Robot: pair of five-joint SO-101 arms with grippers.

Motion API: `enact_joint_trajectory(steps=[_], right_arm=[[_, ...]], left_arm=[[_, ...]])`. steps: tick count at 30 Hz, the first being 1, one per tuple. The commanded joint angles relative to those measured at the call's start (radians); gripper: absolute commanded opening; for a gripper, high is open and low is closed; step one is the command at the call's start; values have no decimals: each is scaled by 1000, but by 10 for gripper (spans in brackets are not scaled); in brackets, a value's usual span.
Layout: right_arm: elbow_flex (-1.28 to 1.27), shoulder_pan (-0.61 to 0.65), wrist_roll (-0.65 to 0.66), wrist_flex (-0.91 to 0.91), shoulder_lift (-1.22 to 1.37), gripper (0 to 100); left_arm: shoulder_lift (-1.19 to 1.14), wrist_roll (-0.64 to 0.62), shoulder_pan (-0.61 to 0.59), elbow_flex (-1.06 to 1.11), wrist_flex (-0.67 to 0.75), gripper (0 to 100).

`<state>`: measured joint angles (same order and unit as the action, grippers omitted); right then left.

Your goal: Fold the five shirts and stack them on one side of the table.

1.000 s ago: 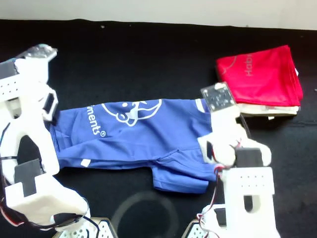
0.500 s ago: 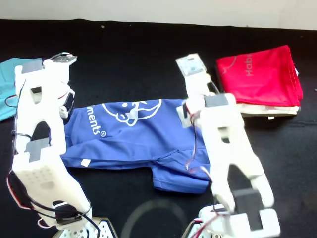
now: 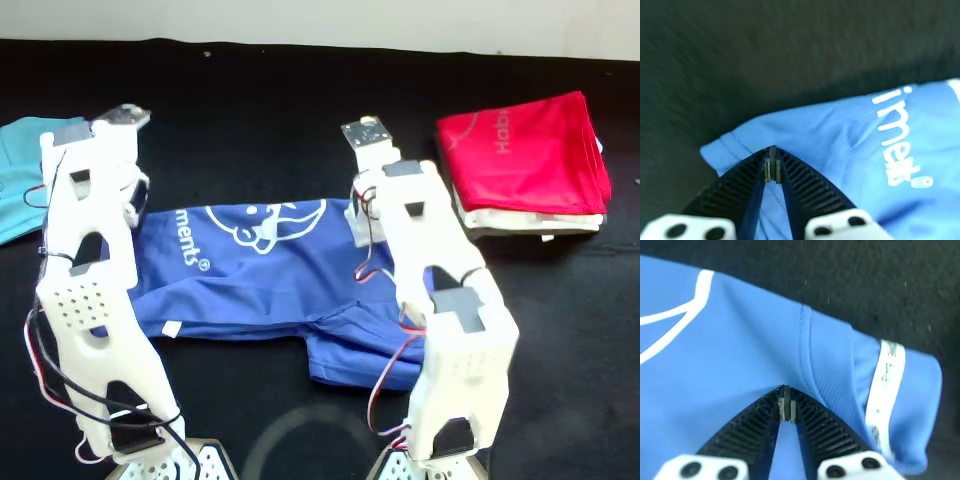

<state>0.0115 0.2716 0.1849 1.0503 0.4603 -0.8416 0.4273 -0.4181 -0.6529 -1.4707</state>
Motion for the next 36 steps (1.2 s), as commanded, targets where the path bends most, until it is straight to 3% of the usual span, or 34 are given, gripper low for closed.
enact_joint_trajectory(steps=[1, 12, 18, 20, 25, 36], right_arm=[[150, -53, -6, -12, 79, 6], [360, -88, -8, 94, 154, 6], [486, -70, -8, 249, 153, 6], [529, -62, -8, 280, 153, 6], [625, -45, -6, 348, 154, 6], [662, -10, -5, 383, 160, 6]], left_arm=[[-58, -8, -19, -205, 8, 9], [-217, -51, -4, -611, -86, 9], [-217, -51, 5, -688, -285, 10], [-216, -52, -4, -684, -293, 27], [-217, -74, -61, -587, -293, 197], [-225, -137, -99, -501, -293, 152]])
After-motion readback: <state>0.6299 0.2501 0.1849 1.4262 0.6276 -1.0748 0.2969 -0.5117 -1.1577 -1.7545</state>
